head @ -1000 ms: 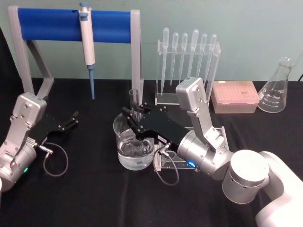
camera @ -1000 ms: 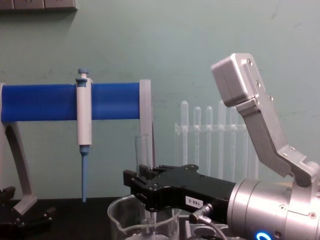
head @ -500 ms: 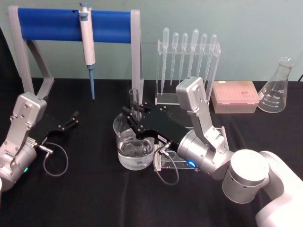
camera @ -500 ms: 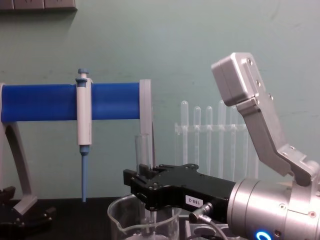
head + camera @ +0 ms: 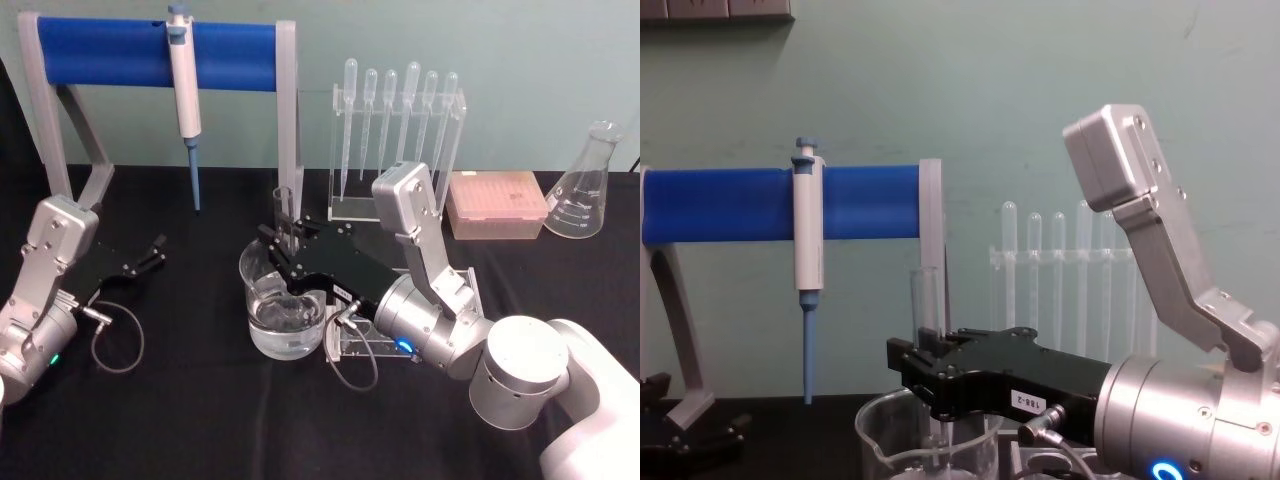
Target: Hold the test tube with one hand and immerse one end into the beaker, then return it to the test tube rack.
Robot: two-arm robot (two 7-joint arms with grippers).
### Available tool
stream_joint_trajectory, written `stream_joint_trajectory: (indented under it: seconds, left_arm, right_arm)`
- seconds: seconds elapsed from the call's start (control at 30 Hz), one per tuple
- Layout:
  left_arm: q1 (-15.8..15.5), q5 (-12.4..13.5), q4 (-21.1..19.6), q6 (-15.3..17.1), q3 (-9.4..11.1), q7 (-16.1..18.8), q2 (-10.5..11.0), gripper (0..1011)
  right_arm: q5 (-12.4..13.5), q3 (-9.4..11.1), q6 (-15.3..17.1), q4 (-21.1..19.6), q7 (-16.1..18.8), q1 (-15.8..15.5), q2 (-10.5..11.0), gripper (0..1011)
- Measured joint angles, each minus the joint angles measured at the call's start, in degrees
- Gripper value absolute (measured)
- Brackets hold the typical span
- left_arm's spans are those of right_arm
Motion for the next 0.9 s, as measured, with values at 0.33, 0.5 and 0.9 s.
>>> stream_joint_trajectory:
  seconds: [0.33, 0.5, 0.9]
  left_arm:
    - [0.0, 0.0, 0.0, 0.0, 0.0, 0.0, 0.0, 1000]
    - [0.0, 0.0, 0.0, 0.0, 0.0, 0.0, 0.0, 1000]
    - [0.0, 0.0, 0.0, 0.0, 0.0, 0.0, 0.0, 1000]
  right_arm:
    - [0.0, 0.0, 0.0, 0.0, 0.0, 0.0, 0.0, 225]
    - [0.0, 0.0, 0.0, 0.0, 0.0, 0.0, 0.0, 225]
    - [0.0, 0.0, 0.0, 0.0, 0.0, 0.0, 0.0, 225]
